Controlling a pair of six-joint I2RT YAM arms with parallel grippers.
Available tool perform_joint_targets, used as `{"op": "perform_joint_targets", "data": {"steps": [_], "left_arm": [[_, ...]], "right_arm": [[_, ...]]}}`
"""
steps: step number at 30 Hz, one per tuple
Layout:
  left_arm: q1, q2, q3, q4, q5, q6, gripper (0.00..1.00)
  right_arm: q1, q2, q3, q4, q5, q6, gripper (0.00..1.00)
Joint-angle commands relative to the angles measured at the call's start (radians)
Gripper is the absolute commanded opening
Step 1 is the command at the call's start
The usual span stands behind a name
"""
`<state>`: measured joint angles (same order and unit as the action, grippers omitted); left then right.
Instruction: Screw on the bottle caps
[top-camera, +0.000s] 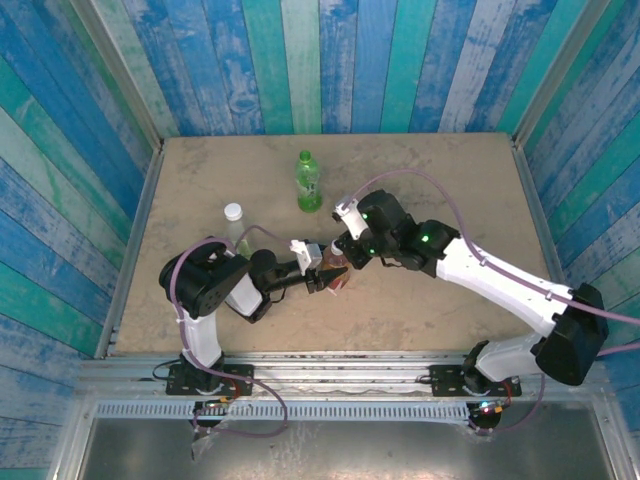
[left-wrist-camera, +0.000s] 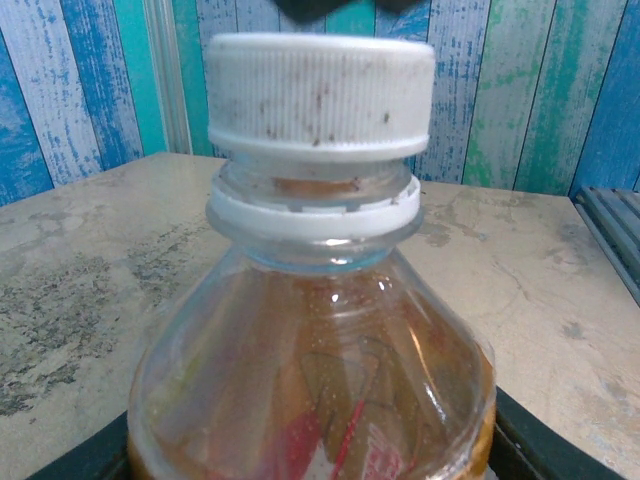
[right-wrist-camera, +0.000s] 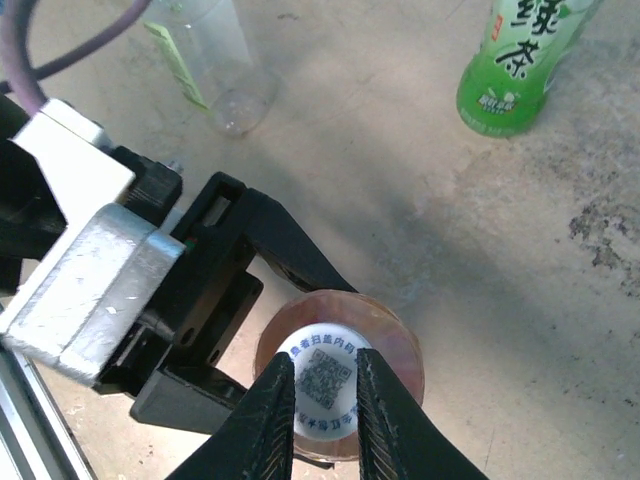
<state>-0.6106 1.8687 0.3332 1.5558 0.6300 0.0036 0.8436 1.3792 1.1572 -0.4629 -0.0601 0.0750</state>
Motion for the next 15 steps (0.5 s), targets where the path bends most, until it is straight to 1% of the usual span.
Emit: {"op": "perform_joint_targets", "data": {"steps": [1, 7, 11, 13, 15], "left_arm": [[-0.003, 0.016, -0.008, -0.025, 0.030, -0.004, 0.54], [-0.003, 0.013, -0.010, -0.029, 0.034, -0.001, 0.54], [-0.003, 0.011, -0.008, -0.031, 0.046, -0.003, 0.54], [-0.003, 0.006, -0.009, -0.036, 0.058, -0.004, 0.54], [-0.003, -0.004, -0.007, -0.057, 0.081, -0.004, 0.54]], "right_arm": [[-0.012, 0.021, -0.020, -0.003, -0.018, 0.009, 0.20], [-0.019, -0.001, -0.056, -0.004, -0.018, 0.027, 0.19], [-0.018, -0.011, -0.041, -0.014, -0.025, 0.025, 0.20], [-0.018, -0.015, -0.025, -0.017, -0.043, 0.018, 0.23], [-0.018, -0.026, -0.014, -0.016, -0.058, 0.013, 0.29]]}}
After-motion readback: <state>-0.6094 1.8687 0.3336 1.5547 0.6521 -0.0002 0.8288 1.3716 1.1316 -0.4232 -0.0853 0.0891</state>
